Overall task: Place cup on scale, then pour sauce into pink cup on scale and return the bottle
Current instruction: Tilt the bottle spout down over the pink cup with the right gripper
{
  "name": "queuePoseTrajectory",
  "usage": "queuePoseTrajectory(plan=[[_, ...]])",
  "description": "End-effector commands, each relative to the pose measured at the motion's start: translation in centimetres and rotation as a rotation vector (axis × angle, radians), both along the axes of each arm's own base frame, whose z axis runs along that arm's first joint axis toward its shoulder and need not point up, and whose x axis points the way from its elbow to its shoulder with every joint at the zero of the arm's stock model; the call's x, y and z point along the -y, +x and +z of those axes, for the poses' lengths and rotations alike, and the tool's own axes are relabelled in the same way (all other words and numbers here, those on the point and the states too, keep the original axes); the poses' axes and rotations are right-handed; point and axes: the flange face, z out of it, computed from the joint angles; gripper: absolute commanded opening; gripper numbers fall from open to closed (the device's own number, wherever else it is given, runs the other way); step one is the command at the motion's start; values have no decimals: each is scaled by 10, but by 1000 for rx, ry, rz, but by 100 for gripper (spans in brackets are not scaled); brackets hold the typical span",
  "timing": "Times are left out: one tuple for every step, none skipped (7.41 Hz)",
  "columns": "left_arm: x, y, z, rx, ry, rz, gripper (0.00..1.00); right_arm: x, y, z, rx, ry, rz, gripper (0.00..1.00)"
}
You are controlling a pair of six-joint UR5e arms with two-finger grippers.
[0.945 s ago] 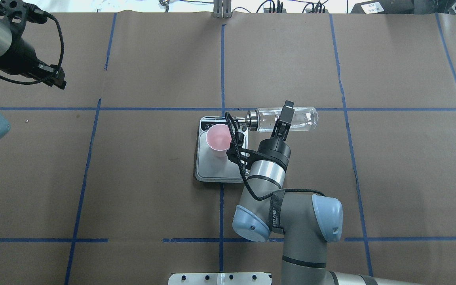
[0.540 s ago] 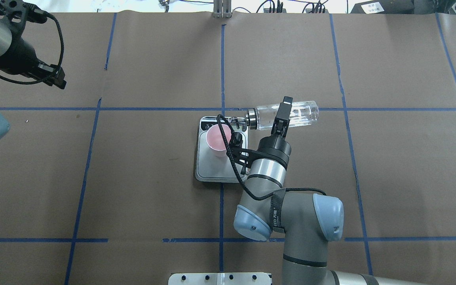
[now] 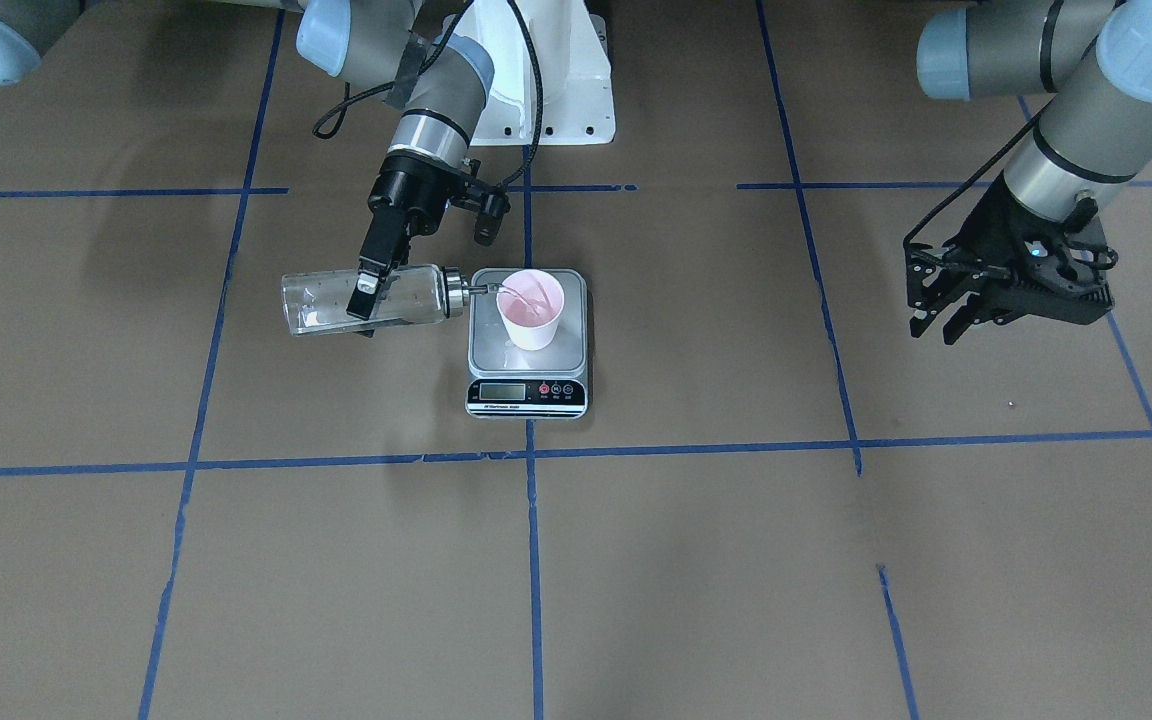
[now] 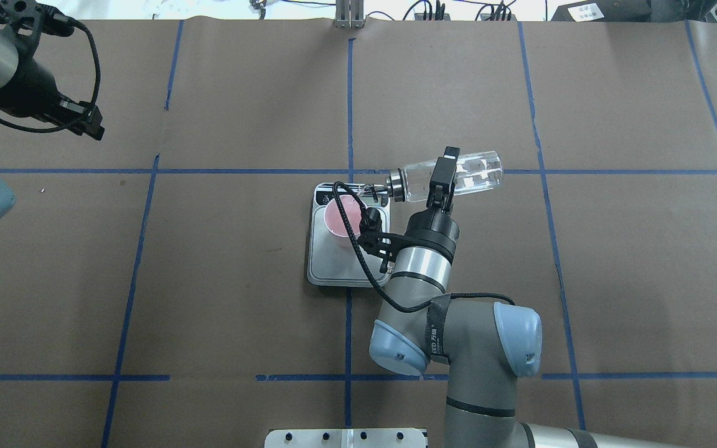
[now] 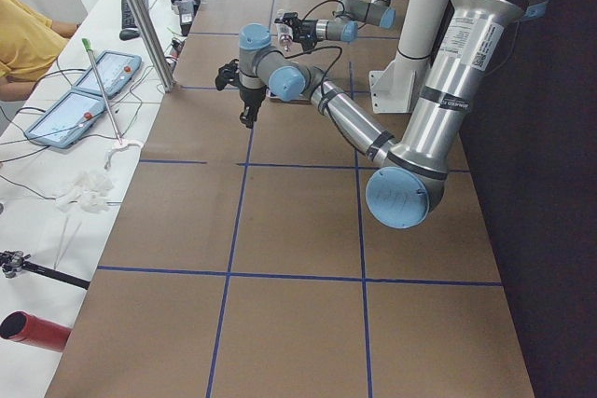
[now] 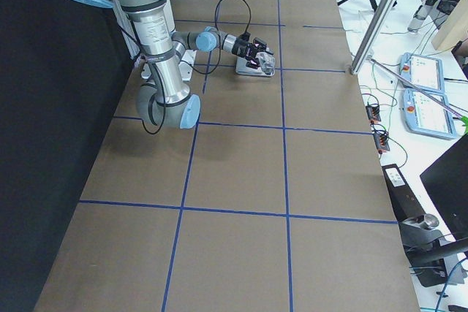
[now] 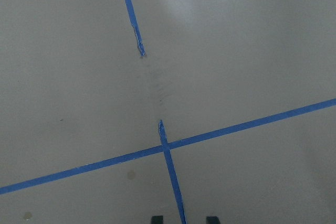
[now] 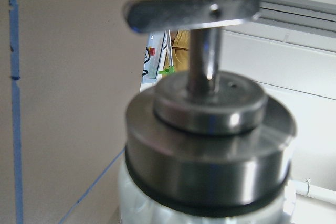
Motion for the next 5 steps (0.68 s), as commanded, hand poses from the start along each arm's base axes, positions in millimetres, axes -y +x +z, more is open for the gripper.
queuePoseTrajectory(plan=[[0,1,1,0,-3,1,39,3,4,-5,-24,15,0,0],[0,1,1,0,-4,1,39,3,11,-8,-14,19,4,0],[0,1,1,0,-4,1,39,2,19,-13,3,23,6,0],[0,1,1,0,-3,1,39,1,27,-12,10,23,7,0],[0,1,1,0,-3,1,39,-2,40,-14,36,25,8,0]])
